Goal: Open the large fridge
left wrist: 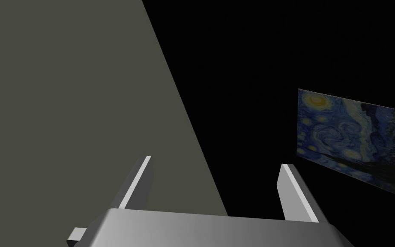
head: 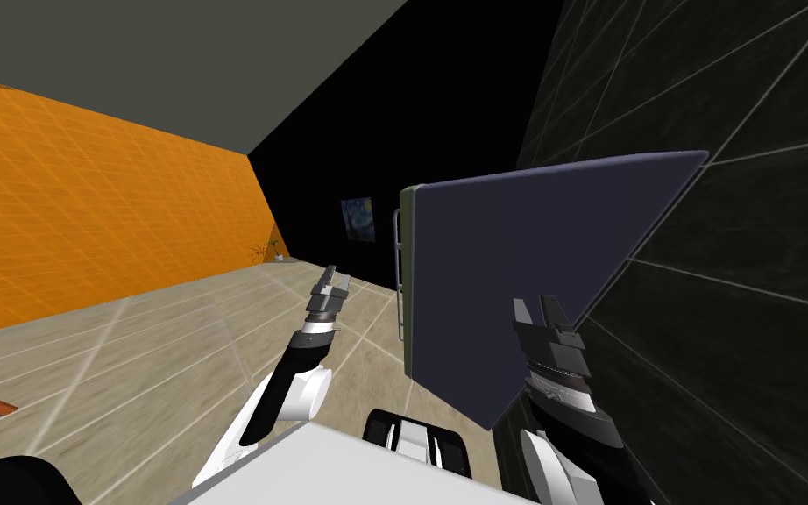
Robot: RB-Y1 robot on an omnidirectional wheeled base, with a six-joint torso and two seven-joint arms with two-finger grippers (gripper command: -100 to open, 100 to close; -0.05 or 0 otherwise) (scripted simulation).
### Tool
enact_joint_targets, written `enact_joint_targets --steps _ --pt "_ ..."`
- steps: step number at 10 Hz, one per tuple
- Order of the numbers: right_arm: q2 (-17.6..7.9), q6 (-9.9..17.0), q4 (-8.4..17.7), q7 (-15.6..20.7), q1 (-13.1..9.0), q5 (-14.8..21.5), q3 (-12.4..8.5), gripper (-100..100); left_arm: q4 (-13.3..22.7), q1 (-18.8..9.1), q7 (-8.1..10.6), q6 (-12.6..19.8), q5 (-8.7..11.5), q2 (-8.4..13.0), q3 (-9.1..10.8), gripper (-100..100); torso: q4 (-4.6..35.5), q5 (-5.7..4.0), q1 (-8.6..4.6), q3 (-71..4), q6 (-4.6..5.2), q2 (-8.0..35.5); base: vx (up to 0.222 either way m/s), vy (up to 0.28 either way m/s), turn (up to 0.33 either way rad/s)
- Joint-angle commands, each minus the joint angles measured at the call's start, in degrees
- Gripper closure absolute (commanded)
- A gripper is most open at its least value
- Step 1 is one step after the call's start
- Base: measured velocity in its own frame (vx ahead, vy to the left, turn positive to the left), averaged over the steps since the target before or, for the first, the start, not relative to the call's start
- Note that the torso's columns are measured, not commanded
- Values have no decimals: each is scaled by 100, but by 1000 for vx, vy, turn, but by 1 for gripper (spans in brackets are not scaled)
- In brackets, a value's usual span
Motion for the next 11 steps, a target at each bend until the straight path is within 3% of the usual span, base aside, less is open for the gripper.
enact_joint_targets --steps 1,2,4,7,11 --pt "0 0 0 0 0 0 0 0 0 0 0 0 0 0 0 0 423 0 0 -846 0 423 0 0 0" --pt "-253 -1 5 -90 -2 -111 24 -100 0 0 0 0 0 0 0 0 846 0 0 -1692 0 846 12 15 25" --pt "-579 -4 9 -295 -4 -362 78 -100 3 1 0 1 0 0 0 0 1090 2 7 -2201 0 1089 17 33 35" --pt "-929 -14 6 -764 -8 -886 202 -100 3 1 0 1 0 -1 -1 0 1113 1 4 -2232 0 1108 33 53 58" --pt "-1089 -22 8 -1144 -11 -1401 302 -100 3 1 0 1 0 -1 -1 0 1114 1 4 -2231 -1 1110 32 44 38"
